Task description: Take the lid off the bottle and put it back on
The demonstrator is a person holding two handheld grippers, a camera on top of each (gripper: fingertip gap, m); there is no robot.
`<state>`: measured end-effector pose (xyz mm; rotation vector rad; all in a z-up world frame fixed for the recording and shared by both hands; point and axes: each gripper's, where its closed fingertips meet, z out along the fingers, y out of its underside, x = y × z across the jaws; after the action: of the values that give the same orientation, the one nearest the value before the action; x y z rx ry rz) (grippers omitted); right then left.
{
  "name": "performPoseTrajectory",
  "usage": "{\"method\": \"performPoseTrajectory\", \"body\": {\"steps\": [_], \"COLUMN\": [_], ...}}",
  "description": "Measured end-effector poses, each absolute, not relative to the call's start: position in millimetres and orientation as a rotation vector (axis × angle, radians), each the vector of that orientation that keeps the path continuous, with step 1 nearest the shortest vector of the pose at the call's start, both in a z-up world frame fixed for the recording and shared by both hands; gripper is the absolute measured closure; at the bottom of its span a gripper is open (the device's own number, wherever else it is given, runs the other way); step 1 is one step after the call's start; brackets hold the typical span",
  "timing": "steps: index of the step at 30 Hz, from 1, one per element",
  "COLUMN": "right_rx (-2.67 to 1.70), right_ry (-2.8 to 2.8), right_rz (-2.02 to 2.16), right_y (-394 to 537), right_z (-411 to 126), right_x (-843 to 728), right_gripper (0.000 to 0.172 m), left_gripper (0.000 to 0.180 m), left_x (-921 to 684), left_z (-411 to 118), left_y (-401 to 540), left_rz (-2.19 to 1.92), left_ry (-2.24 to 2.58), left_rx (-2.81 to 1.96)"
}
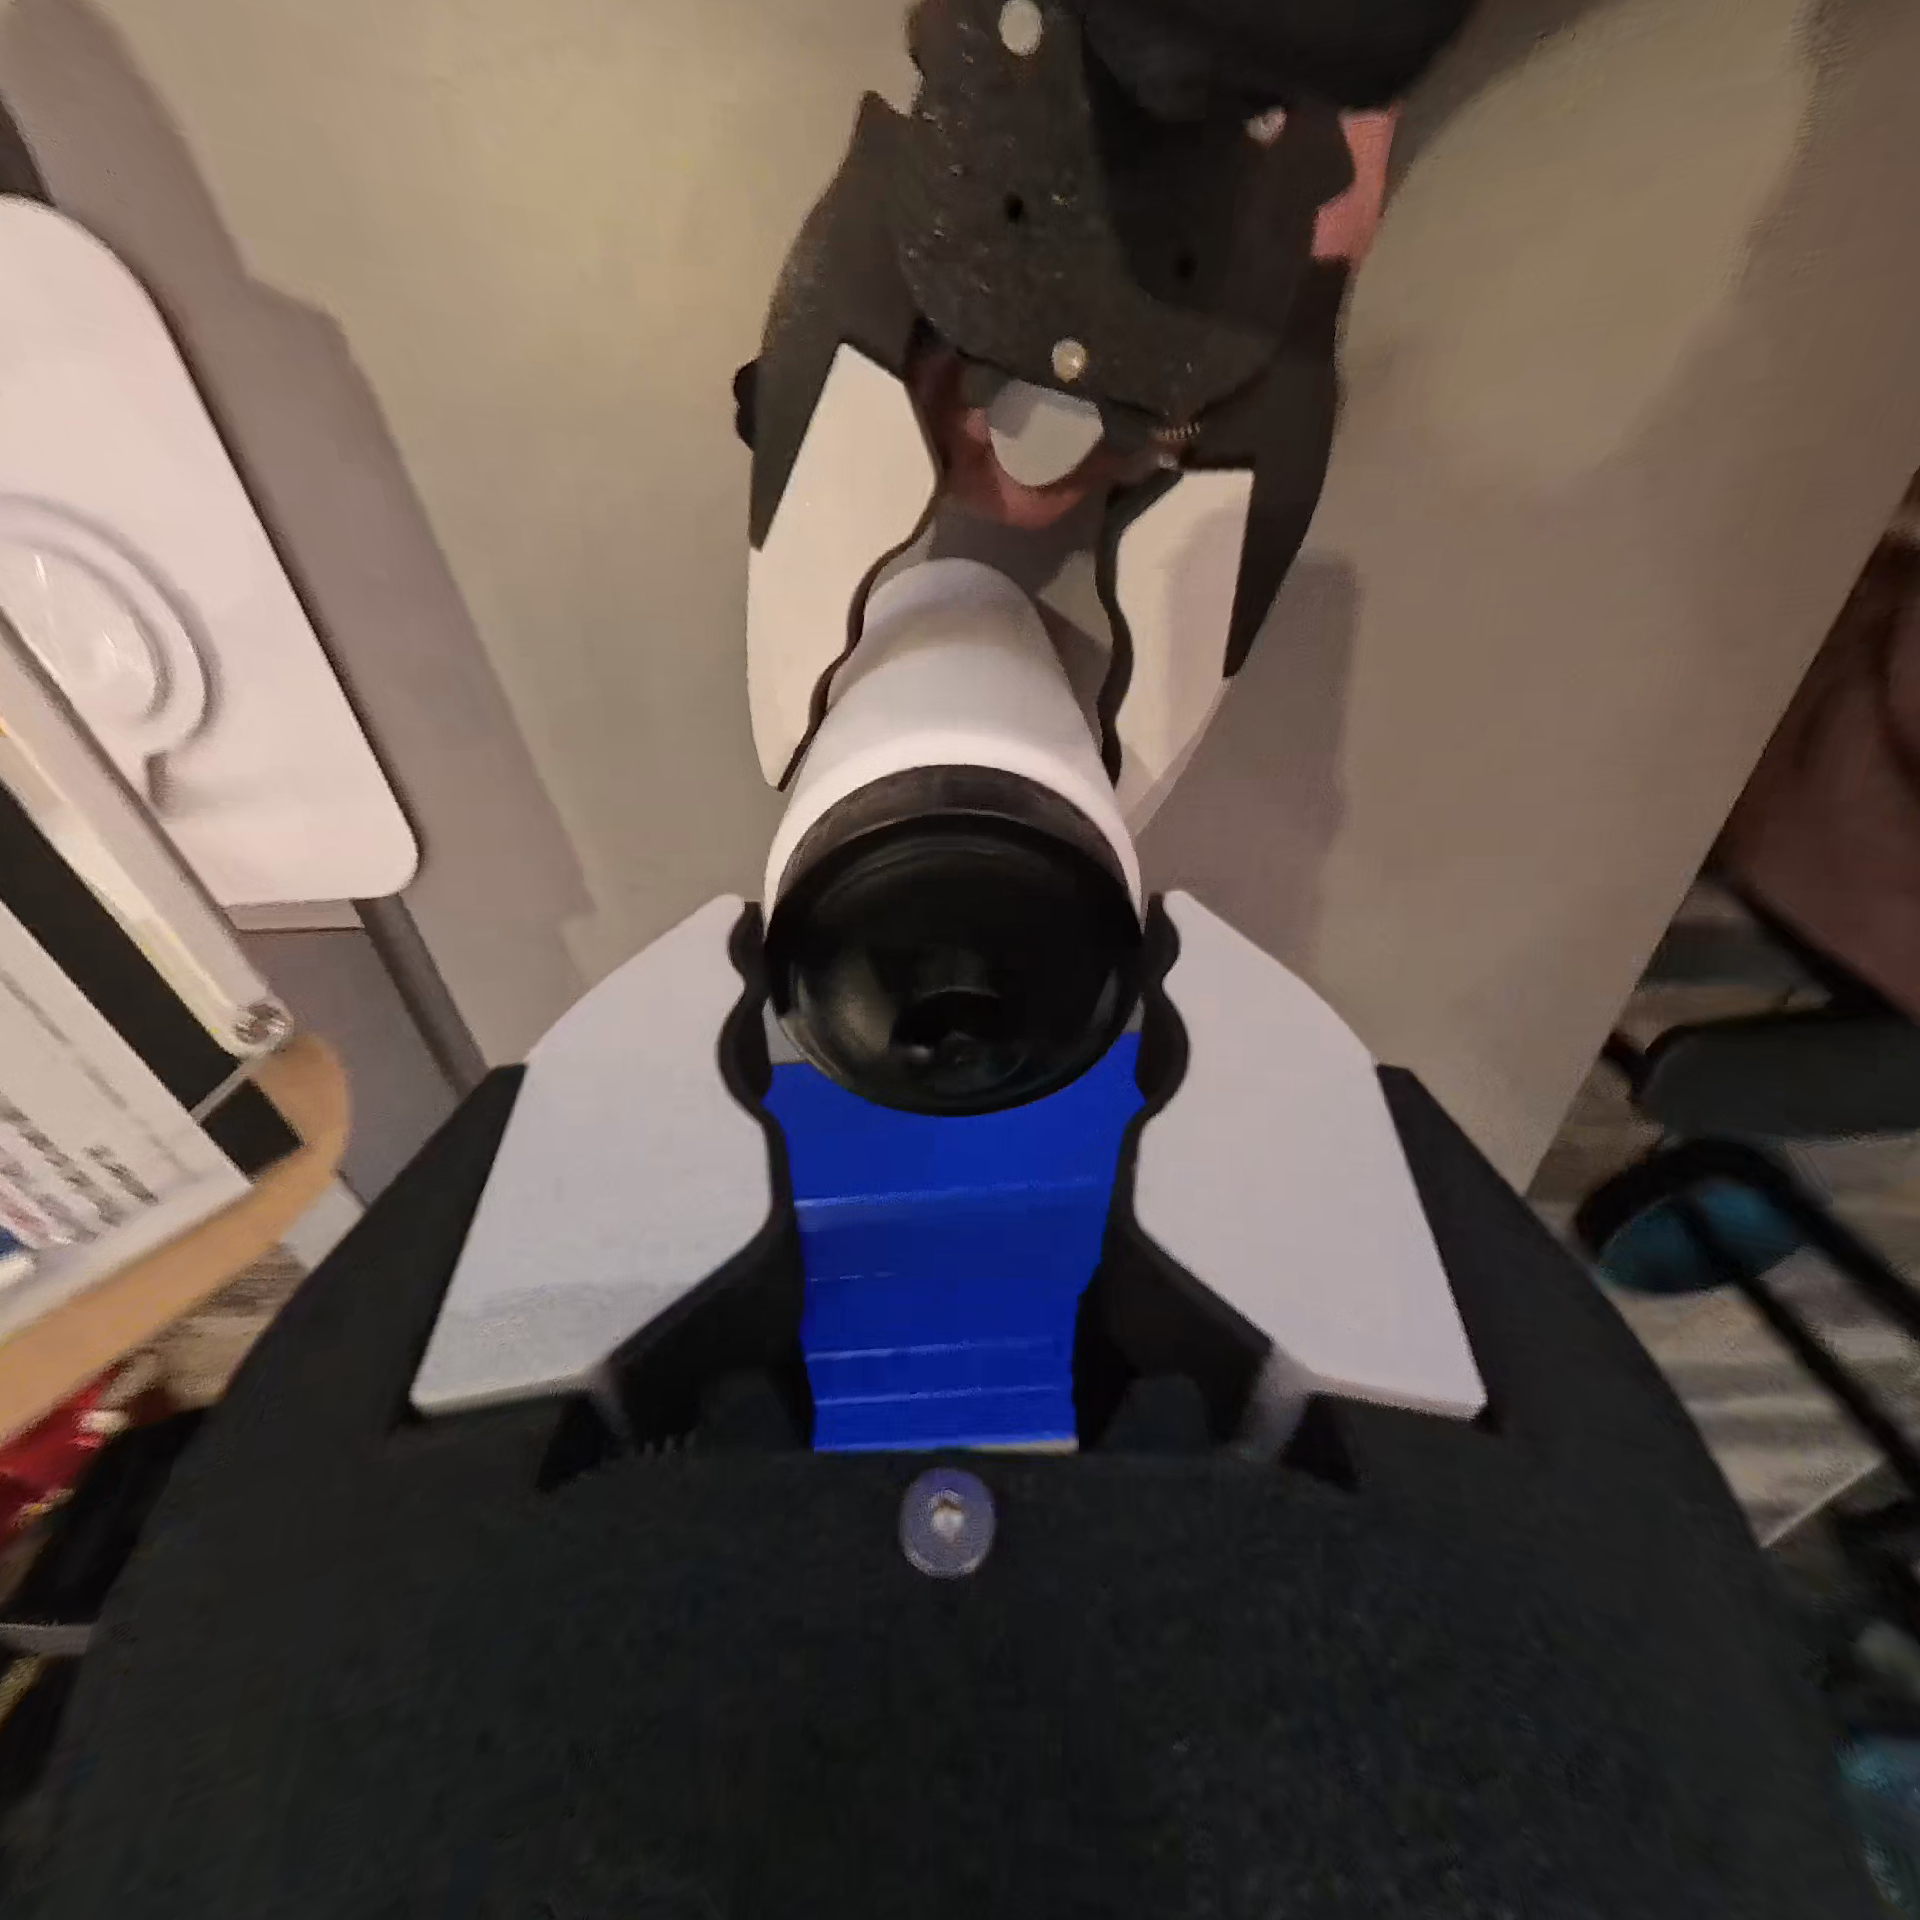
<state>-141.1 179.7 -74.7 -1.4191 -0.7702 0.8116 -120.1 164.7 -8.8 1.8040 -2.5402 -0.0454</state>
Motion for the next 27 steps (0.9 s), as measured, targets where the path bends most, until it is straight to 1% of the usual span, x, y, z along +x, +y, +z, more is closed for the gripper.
{"method": "performPoseTrajectory", "body": {"steps": [11,15,20,21,22,24,27], "right_rx": [-1.418,-1.420,-1.423,-1.423,-1.422,-1.424,-1.425], "right_ry": [-0.751,-0.748,-0.749,-0.747,-0.744,-0.742,-0.743], "right_rz": [0.835,0.840,0.861,0.864,0.866,0.865,0.854], "right_y": [182,183,182,182,182,182,181], "right_z": [-74,-74,-75,-75,-75,-75,-75], "right_x": [-142,-142,-142,-141,-142,-141,-141], "right_gripper": [0.089,0.089,0.088,0.088,0.088,0.088,0.089], "left_gripper": [0.112,0.112,0.112,0.110,0.105,0.102,0.095], "left_x": [-126,-126,-123,-120,-117,-111,-100], "left_z": [-9,-8,-8,-5,0,15,38], "left_y": [169,171,169,169,170,168,159], "left_rz": [-0.409,-0.483,-0.492,-0.489,-0.485,-0.415,-0.186], "left_ry": [-2.906,-2.942,-2.920,-2.937,-2.960,-2.969,-2.857], "left_rx": [0.841,0.650,0.859,0.927,1.009,1.219,1.681]}}
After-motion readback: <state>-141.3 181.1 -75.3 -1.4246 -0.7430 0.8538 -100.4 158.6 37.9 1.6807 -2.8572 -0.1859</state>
